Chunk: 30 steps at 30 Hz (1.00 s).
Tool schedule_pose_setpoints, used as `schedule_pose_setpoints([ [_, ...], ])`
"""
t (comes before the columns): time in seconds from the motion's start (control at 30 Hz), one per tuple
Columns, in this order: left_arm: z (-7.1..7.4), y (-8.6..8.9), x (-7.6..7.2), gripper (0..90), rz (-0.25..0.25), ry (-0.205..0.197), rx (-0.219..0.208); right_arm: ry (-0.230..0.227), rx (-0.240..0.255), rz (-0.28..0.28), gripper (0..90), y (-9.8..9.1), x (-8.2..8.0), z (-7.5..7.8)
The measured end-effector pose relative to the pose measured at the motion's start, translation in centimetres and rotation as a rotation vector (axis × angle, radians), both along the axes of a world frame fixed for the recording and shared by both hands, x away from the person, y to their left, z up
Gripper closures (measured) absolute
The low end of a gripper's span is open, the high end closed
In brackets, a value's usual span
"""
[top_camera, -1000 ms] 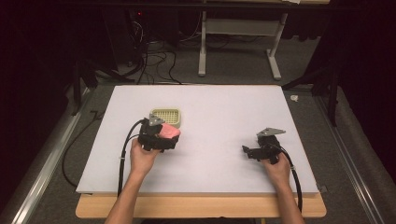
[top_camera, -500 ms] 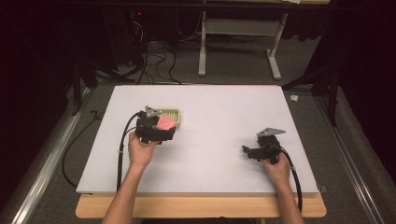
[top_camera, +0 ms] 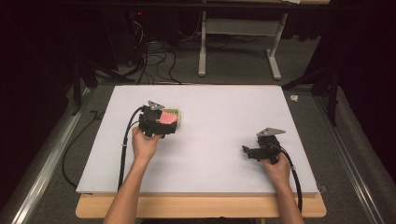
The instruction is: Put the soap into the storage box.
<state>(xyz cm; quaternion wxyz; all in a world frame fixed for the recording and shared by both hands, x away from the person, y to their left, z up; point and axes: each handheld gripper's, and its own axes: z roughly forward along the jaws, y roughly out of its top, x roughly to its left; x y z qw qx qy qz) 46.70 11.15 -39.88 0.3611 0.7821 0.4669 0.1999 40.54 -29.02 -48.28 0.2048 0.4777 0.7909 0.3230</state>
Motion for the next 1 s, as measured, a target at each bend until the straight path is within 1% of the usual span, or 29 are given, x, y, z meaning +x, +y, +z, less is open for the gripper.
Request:
schedule_pose_setpoints([
  [0.07,-0.1,0.0,0.1,13.8,0.002,0.003,-0.002,0.0,0.0,-0.001,19.3,0.0,0.0,0.0],
  [0.23,-0.9,0.0,1.1,13.8,0.041,0.023,-0.015,0.002,0.002,-0.003,19.3,0.0,0.0,0.0],
  [0.27,-0.9,0.0,1.1,13.8,0.041,0.023,-0.015,0.002,0.002,-0.003,19.3,0.0,0.0,0.0],
  [0.3,-1.1,0.1,1.5,13.8,0.058,0.027,-0.016,0.002,0.002,-0.003,19.3,0.0,0.0,0.0],
  [0.33,-1.1,0.1,1.5,13.8,0.058,0.027,-0.016,0.002,0.002,-0.003,19.3,0.0,0.0,0.0],
  [0.37,-1.3,0.1,1.7,13.8,0.074,0.02,-0.003,0.002,0.002,-0.002,19.3,0.0,0.0,0.0],
  [0.4,-1.3,0.1,1.7,13.8,0.074,0.02,-0.003,0.002,0.002,-0.002,19.3,0.0,0.0,0.0],
  [0.43,-1.5,0.1,2.0,13.8,0.093,0.013,0.001,0.002,0.002,-0.003,19.3,0.0,0.0,0.0],
  [0.47,-1.5,0.1,2.0,13.8,0.093,0.013,0.001,0.001,0.001,-0.003,19.3,0.0,0.0,0.0],
  [0.5,-1.7,0.2,2.3,13.8,0.108,0.018,-0.009,0.003,0.002,-0.004,19.3,0.0,0.0,0.0],
  [0.6,-2.0,0.3,2.7,13.8,0.121,0.024,-0.018,0.002,0.002,-0.004,19.3,0.0,0.0,0.0],
  [0.67,-2.3,0.3,3.1,13.8,0.138,0.034,-0.028,0.002,0.001,-0.003,19.3,0.0,0.0,0.0],
  [0.7,-2.3,0.1,3.3,13.8,0.141,0.037,-0.012,0.002,0.001,-0.003,19.3,0.0,0.0,0.0],
  [0.73,-2.3,0.1,3.3,13.8,0.141,0.037,-0.012,0.002,0.001,-0.003,19.3,0.0,0.0,0.0],
  [0.77,-2.4,-0.2,3.6,13.8,0.143,0.031,0.022,0.001,0.001,-0.003,19.3,0.0,0.0,0.0],
  [0.8,-2.3,-0.3,3.8,13.8,0.14,0.035,0.024,0.002,0.002,-0.003,19.3,0.0,0.0,0.0],
  [0.93,-2.4,-0.6,4.2,13.8,0.144,0.035,0.007,0.002,0.001,-0.003,19.3,0.0,0.0,0.0],
  [1.0,-2.6,-0.6,4.5,13.8,0.152,0.047,-0.007,0.001,0.001,-0.003,19.3,0.0,0.0,0.0],
])
